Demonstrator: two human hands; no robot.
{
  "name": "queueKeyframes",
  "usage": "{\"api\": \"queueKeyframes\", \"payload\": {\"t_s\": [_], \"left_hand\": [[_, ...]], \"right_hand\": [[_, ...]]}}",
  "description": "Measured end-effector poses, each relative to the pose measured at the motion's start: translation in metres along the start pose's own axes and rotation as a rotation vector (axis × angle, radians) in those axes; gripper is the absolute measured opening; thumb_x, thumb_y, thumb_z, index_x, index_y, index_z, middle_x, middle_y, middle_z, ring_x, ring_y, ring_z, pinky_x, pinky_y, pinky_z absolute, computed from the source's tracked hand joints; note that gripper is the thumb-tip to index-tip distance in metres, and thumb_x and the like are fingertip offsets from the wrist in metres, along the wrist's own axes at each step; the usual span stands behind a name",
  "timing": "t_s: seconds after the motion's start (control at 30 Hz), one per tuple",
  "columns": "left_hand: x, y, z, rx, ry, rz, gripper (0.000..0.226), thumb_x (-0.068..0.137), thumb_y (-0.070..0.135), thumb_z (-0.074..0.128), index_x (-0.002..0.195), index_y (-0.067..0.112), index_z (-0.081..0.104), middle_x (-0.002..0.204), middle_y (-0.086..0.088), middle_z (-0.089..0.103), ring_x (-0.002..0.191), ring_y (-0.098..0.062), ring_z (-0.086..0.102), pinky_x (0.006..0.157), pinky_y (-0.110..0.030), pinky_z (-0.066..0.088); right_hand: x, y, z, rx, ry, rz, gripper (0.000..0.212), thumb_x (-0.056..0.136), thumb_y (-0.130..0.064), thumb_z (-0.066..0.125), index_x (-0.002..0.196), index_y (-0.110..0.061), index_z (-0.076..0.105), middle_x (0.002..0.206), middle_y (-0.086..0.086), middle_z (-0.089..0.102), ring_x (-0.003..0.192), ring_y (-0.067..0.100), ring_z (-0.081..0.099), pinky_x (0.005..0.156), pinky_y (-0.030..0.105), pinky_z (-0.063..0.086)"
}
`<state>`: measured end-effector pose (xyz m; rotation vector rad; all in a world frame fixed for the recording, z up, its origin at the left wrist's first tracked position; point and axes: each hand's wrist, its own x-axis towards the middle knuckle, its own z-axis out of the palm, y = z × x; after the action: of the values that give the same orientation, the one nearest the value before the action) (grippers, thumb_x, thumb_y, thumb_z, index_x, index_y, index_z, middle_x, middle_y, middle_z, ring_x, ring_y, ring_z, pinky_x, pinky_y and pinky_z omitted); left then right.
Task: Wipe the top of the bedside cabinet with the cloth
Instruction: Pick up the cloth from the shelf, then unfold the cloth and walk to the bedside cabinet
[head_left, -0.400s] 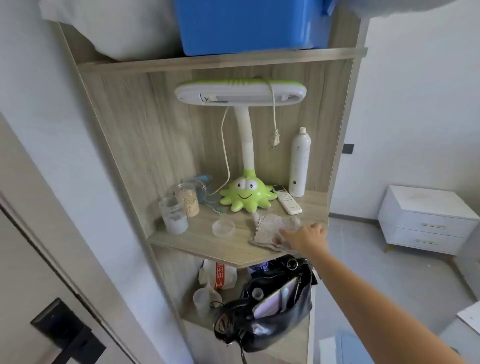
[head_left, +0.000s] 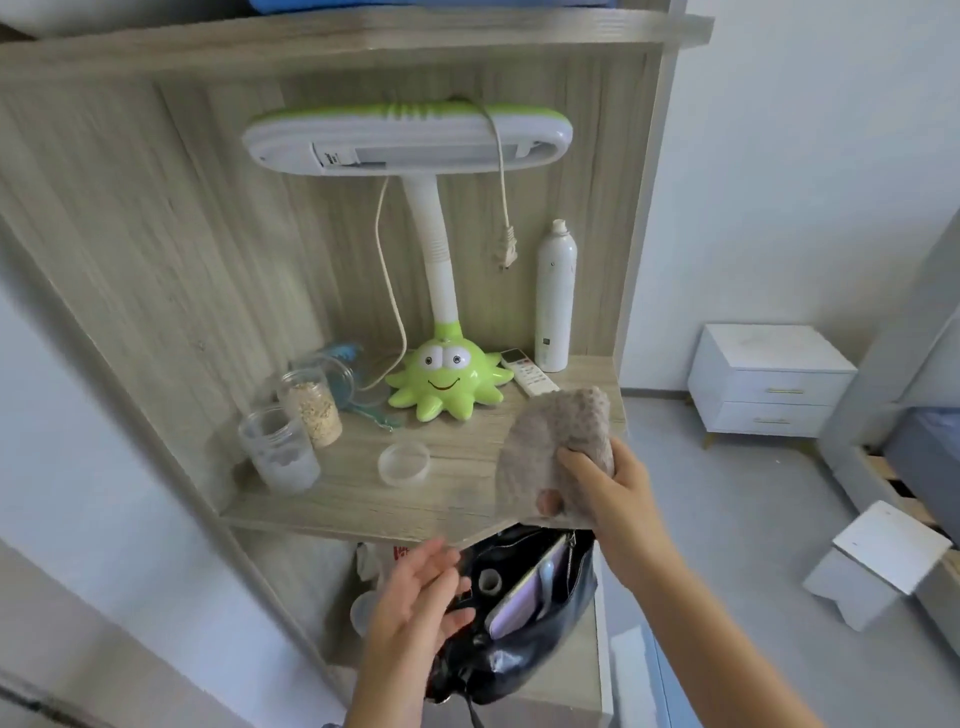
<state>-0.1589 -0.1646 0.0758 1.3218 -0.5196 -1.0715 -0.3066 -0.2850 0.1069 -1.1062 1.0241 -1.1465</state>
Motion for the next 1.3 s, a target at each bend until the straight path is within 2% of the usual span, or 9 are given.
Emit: {"api": "queueKeyframes", "payload": {"t_s": [0.1, 0.2, 0.27, 0.33, 0.43, 0.53, 0.77, 0.93, 1.3], "left_hand": [[-0.007, 0.012, 0.044, -0.037, -0.255, -0.144, 0.053, 0.069, 0.036, 0.079, 0.116, 0.021, 0.062, 0.114, -0.003, 0.070, 0.103, -0.021, 0.067, 0.085, -0.041, 0.053], [-0.020, 0.009, 0.075, -0.049, -0.445, -0.284, 0.044, 0.065, 0.031, 0.082, 0.105, 0.017, 0.068, 0.101, -0.008, 0.076, 0.093, -0.024, 0.072, 0.081, -0.041, 0.055], [-0.023, -0.002, 0.091, 0.030, -0.415, -0.262, 0.031, 0.070, 0.019, 0.075, 0.099, 0.016, 0.068, 0.091, -0.005, 0.078, 0.084, -0.020, 0.074, 0.074, -0.037, 0.055], [-0.021, -0.021, 0.107, 0.077, -0.424, -0.231, 0.022, 0.079, 0.011, 0.068, 0.100, 0.016, 0.068, 0.090, -0.003, 0.078, 0.086, -0.020, 0.074, 0.080, -0.040, 0.055], [-0.026, -0.043, 0.133, 0.160, -0.452, -0.222, 0.021, 0.082, 0.013, 0.067, 0.103, 0.016, 0.067, 0.097, -0.004, 0.077, 0.094, -0.022, 0.072, 0.090, -0.047, 0.054], [-0.030, -0.066, 0.164, 0.252, -0.527, -0.221, 0.028, 0.075, 0.019, 0.075, 0.102, 0.016, 0.067, 0.097, -0.004, 0.077, 0.094, -0.021, 0.072, 0.088, -0.046, 0.055], [-0.071, -0.114, 0.268, 0.384, -0.725, -0.310, 0.015, 0.081, 0.017, 0.069, 0.096, 0.017, 0.065, 0.093, -0.004, 0.077, 0.085, -0.022, 0.074, 0.065, -0.041, 0.060], [-0.124, -0.154, 0.365, 0.413, -0.780, -0.323, 0.018, 0.085, 0.020, 0.065, 0.101, 0.014, 0.063, 0.095, -0.005, 0.074, 0.074, -0.016, 0.074, 0.043, -0.026, 0.053], [-0.197, -0.208, 0.541, 0.362, -0.780, -0.410, 0.018, 0.084, 0.017, 0.065, 0.101, 0.011, 0.064, 0.078, 0.000, 0.076, 0.061, -0.013, 0.071, 0.037, -0.022, 0.047]], "right_hand": [[-0.046, -0.009, -0.025, 0.147, -0.012, 0.058, 0.017, 0.086, -0.006, 0.061, 0.100, -0.015, 0.064, 0.096, 0.007, 0.074, 0.091, 0.024, 0.071, 0.081, 0.045, 0.057], [-0.080, -0.003, -0.053, 0.182, 0.053, 0.137, 0.024, 0.083, -0.007, 0.066, 0.106, -0.014, 0.064, 0.100, 0.008, 0.075, 0.095, 0.026, 0.071, 0.084, 0.048, 0.056], [-0.095, 0.001, -0.073, 0.193, 0.087, 0.169, 0.033, 0.077, -0.012, 0.071, 0.109, -0.015, 0.064, 0.102, 0.009, 0.075, 0.096, 0.028, 0.071, 0.084, 0.047, 0.056], [-0.103, 0.005, -0.096, 0.211, 0.128, 0.206, 0.031, 0.078, -0.011, 0.070, 0.109, -0.010, 0.064, 0.102, 0.013, 0.075, 0.094, 0.029, 0.071, 0.078, 0.042, 0.058], [-0.113, 0.012, -0.134, 0.238, 0.200, 0.270, 0.020, 0.088, -0.011, 0.058, 0.104, -0.002, 0.066, 0.101, 0.018, 0.074, 0.090, 0.030, 0.072, 0.073, 0.039, 0.059], [-0.126, 0.020, -0.174, 0.259, 0.302, 0.305, 0.022, 0.090, -0.015, 0.055, 0.103, -0.002, 0.069, 0.103, 0.020, 0.073, 0.093, 0.032, 0.071, 0.078, 0.044, 0.059], [-0.154, 0.022, -0.287, 0.260, 0.529, 0.315, 0.022, 0.091, -0.013, 0.054, 0.106, -0.002, 0.066, 0.096, 0.016, 0.075, 0.081, 0.025, 0.073, 0.062, 0.033, 0.058], [-0.173, 0.009, -0.392, 0.246, 0.631, 0.287, 0.020, 0.091, -0.014, 0.054, 0.104, -0.003, 0.066, 0.095, 0.014, 0.076, 0.085, 0.027, 0.073, 0.078, 0.048, 0.059], [-0.184, -0.035, -0.590, 0.222, 0.652, 0.301, 0.021, 0.088, -0.013, 0.058, 0.102, 0.001, 0.065, 0.101, 0.019, 0.073, 0.086, 0.027, 0.070, 0.080, 0.045, 0.056]]}}
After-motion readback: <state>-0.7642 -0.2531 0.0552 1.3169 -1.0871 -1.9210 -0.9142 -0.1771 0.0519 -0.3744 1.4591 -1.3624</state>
